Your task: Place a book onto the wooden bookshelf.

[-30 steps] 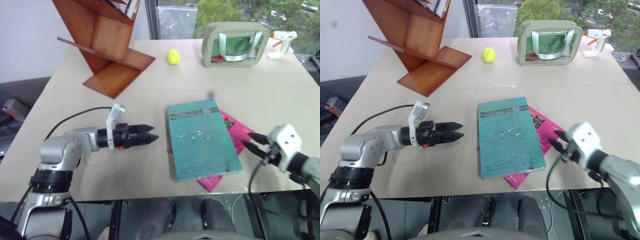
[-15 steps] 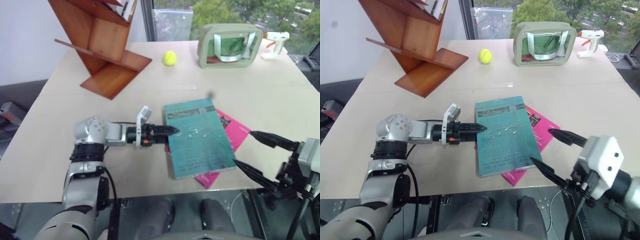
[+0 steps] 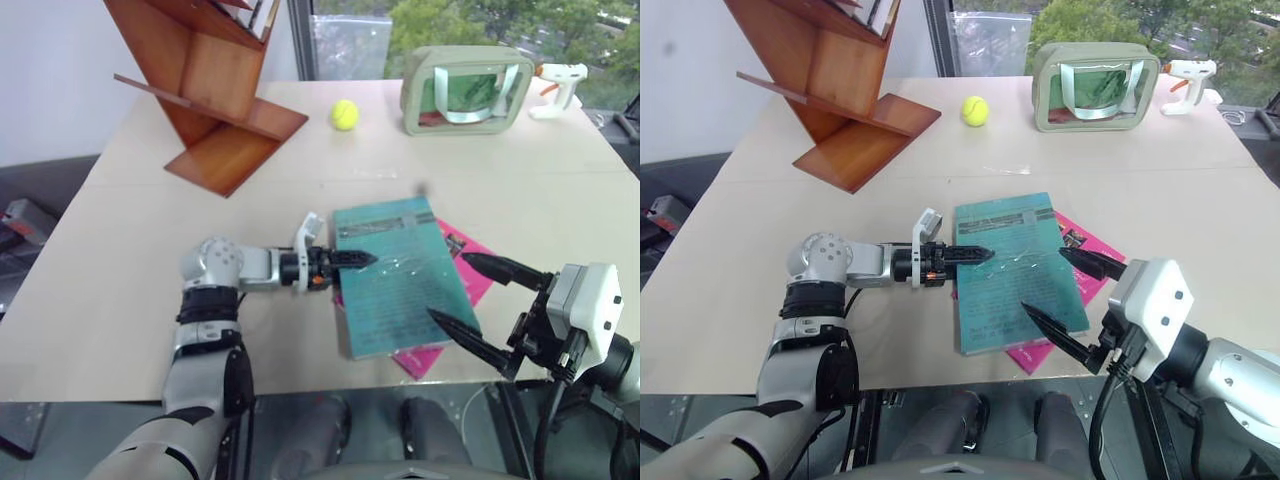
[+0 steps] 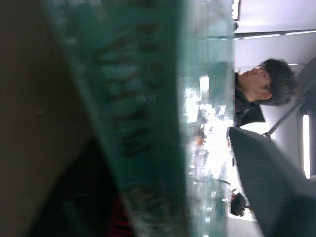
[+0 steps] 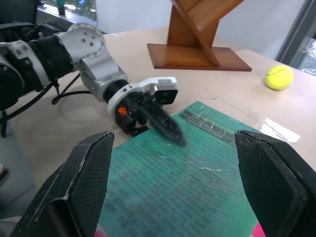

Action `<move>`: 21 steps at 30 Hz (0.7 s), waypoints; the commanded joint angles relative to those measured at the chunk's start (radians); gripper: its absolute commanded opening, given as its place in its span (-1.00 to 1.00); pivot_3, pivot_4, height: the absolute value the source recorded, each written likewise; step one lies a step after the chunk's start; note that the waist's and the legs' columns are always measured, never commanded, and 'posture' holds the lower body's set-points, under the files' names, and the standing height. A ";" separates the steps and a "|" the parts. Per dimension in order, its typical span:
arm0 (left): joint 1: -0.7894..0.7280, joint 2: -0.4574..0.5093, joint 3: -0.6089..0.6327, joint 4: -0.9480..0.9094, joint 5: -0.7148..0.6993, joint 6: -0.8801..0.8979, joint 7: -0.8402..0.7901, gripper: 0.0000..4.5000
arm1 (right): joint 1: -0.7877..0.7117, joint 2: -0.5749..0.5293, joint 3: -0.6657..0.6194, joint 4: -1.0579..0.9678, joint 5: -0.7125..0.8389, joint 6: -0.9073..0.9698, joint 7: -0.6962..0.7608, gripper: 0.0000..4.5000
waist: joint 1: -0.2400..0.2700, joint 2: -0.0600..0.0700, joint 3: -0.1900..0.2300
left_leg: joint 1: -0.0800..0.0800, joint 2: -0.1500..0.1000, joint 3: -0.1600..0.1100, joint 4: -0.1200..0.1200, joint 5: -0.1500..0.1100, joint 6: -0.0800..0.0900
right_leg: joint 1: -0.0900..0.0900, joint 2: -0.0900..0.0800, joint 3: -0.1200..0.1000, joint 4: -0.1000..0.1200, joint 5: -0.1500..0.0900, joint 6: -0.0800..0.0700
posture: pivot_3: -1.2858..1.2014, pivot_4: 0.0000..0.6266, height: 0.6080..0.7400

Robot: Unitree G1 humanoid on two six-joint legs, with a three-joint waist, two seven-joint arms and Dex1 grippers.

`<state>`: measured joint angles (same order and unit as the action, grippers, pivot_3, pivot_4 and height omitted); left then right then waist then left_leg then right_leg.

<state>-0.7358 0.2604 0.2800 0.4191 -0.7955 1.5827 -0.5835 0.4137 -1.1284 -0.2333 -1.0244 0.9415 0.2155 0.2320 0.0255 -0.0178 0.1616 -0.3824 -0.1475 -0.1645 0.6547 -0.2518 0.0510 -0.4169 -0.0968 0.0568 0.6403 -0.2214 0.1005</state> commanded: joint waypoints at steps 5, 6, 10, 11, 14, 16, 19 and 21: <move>-0.037 0.079 0.084 -0.010 -0.086 0.031 -0.058 -0.55 | -0.036 0.037 0.001 -0.023 -0.028 0.033 0.004 0.78 | -0.003 -0.001 0.000 | 0.000 0.000 -0.001 0.000 0.001 0.001 | 0.000 0.000 -0.001 0.000 0.000 0.000 | 0.03 -0.52 1.00; -0.059 0.108 0.089 -0.005 -0.113 0.032 -0.072 -0.55 | -0.042 0.047 -0.002 -0.023 -0.030 0.042 0.008 0.78 | -0.005 -0.001 0.000 | 0.000 0.000 -0.001 0.000 0.001 0.001 | 0.000 0.001 0.000 0.000 0.000 0.000 | 0.03 -0.52 1.00; -0.181 0.211 0.083 0.006 -0.167 0.032 -0.107 -0.55 | -0.074 0.093 -0.013 -0.012 -0.038 0.072 0.035 0.78 | -0.009 -0.003 0.002 | -0.001 0.001 -0.001 0.000 0.001 0.001 | -0.001 0.001 -0.001 0.001 0.000 0.000 | 0.03 -0.52 1.00; -0.233 0.239 0.085 0.012 -0.167 0.032 -0.115 -0.55 | -0.086 0.104 -0.014 0.000 -0.044 0.076 0.049 0.78 | -0.009 -0.004 0.002 | -0.001 0.001 -0.002 0.000 0.001 0.001 | -0.001 0.001 -0.001 0.001 0.000 0.000 | 0.03 -0.52 1.00; -0.345 0.311 0.051 -0.041 -0.136 -0.047 -0.172 -0.55 | -0.123 0.138 -0.010 0.033 -0.062 0.087 0.087 0.78 | -0.009 -0.006 0.003 | -0.001 -0.001 -0.003 0.001 0.001 0.001 | -0.001 0.000 -0.002 0.000 0.000 0.000 | 0.03 -0.52 1.00; -0.341 0.363 -0.035 -0.192 -0.037 -0.317 -0.288 -0.55 | -0.147 0.159 -0.004 0.057 -0.079 0.091 0.115 0.78 | -0.010 -0.006 0.003 | -0.001 -0.001 -0.002 0.001 0.001 0.001 | -0.001 0.000 -0.002 0.000 0.000 0.000 | 0.03 -0.52 1.00; -0.336 0.435 -0.112 -0.333 0.084 -0.632 -0.427 -0.55 | -0.189 0.191 0.013 0.102 -0.096 0.094 0.160 0.78 | -0.012 -0.006 0.003 | -0.001 0.000 -0.001 -0.002 0.001 0.001 | -0.001 -0.002 -0.001 -0.002 0.000 -0.001 | 0.03 -0.52 1.00; -0.361 0.472 -0.137 -0.318 0.154 -0.805 -0.508 -0.55 | -0.219 0.211 0.029 0.128 -0.115 0.090 0.188 0.78 | -0.011 -0.005 0.003 | -0.002 0.000 -0.001 -0.002 0.001 0.001 | -0.002 -0.004 -0.001 -0.003 0.000 -0.001 | 0.03 -0.52 1.00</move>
<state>-1.0617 0.6955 0.1490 0.1269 -0.7052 0.9506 -1.0172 0.2156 -0.9287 -0.2055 -0.8980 0.8380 0.3155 0.3925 0.0140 -0.0228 0.1648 -0.3839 -0.1473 -0.1650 0.6520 -0.2508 0.0517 -0.4188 -0.1002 0.0563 0.6373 -0.2212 0.0996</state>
